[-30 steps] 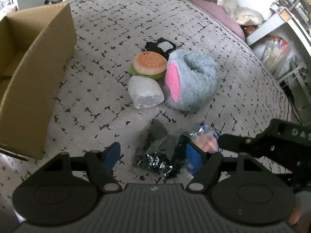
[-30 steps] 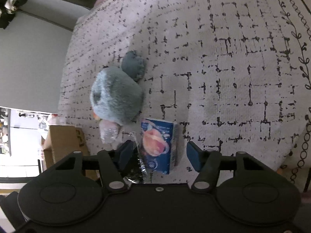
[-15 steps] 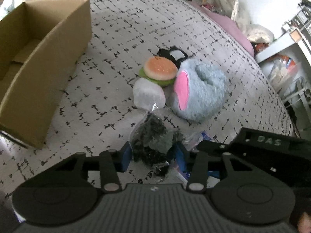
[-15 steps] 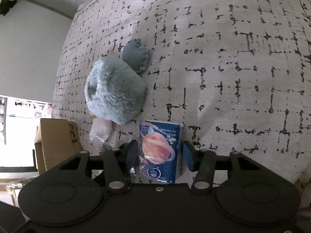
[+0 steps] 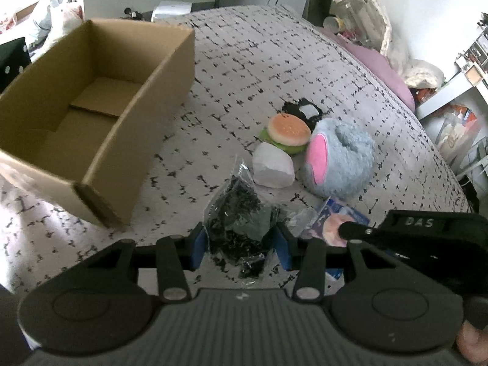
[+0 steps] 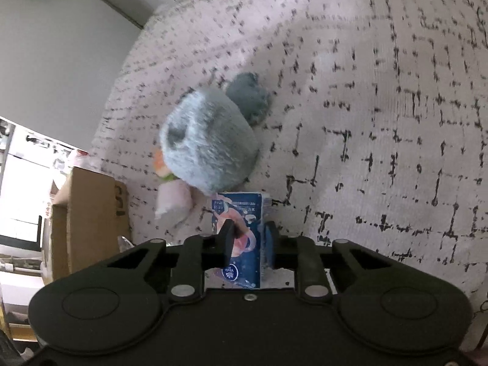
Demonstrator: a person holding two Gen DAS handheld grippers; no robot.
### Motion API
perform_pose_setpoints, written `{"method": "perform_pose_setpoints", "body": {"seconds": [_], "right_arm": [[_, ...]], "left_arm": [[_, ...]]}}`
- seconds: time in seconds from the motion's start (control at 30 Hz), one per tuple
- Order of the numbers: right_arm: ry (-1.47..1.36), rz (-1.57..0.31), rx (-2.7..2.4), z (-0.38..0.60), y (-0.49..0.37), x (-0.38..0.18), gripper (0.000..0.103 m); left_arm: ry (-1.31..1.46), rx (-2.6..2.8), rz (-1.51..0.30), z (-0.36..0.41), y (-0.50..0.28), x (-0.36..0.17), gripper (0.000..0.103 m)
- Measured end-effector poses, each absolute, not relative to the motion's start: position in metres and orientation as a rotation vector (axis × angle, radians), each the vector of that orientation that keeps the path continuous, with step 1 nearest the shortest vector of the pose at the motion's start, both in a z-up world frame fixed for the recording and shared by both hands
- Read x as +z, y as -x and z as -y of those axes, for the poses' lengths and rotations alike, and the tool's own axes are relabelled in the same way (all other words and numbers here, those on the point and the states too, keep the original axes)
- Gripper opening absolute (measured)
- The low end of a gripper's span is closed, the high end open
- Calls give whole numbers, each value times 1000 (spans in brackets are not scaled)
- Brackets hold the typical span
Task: Organize soft objects
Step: 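Close the left gripper on the black bag while the right gripper grasps the tissue pack, then carry the black bag in the left gripper while the right gripper carries the tissue pack to the box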
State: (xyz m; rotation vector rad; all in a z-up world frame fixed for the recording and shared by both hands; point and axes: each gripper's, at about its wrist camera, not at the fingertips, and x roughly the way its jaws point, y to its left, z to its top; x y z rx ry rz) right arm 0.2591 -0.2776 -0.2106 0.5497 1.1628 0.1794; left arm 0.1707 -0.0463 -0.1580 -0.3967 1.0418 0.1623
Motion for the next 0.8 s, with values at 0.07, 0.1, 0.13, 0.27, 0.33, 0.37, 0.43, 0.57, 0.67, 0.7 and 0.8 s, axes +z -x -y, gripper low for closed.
{"method": "perform_pose_setpoints", "body": {"seconds": [0.07, 0.1, 0.13, 0.27, 0.33, 0.37, 0.43, 0.57, 0.67, 0.7, 0.8], "right_arm": [[-552, -1138, 185, 280, -254, -204, 21], [-556, -1126, 188, 281, -252, -201, 21], [-560, -1114, 192, 282, -250, -198, 21], [-543, -1067, 219, 280, -243, -185, 21], [-528, -1049, 242, 278, -239, -179, 21], [-522, -1037, 248, 277, -238, -176, 21], [-515, -1012, 256, 276, -233, -169, 21], [-516, -958, 288, 275, -224, -157, 21], [-496, -909, 330, 271, -215, -147, 21], [-489, -894, 339, 269, -212, -143, 21], [-461, -849, 357, 264, -205, -134, 21]], "left_arm": [[393, 164, -1029, 45, -168, -151, 46], [391, 163, -1021, 44, -166, -148, 46], [388, 163, -1011, 43, -164, -144, 46], [379, 168, -986, 39, -157, -129, 46], [387, 173, -979, 34, -154, -121, 46], [384, 174, -970, 32, -153, -116, 46], [362, 176, -949, 29, -150, -107, 46], [360, 190, -930, 22, -146, -95, 46], [367, 188, -917, 19, -143, -89, 46], [374, 185, -912, 18, -141, -87, 46], [390, 177, -893, 15, -136, -81, 46]]}}
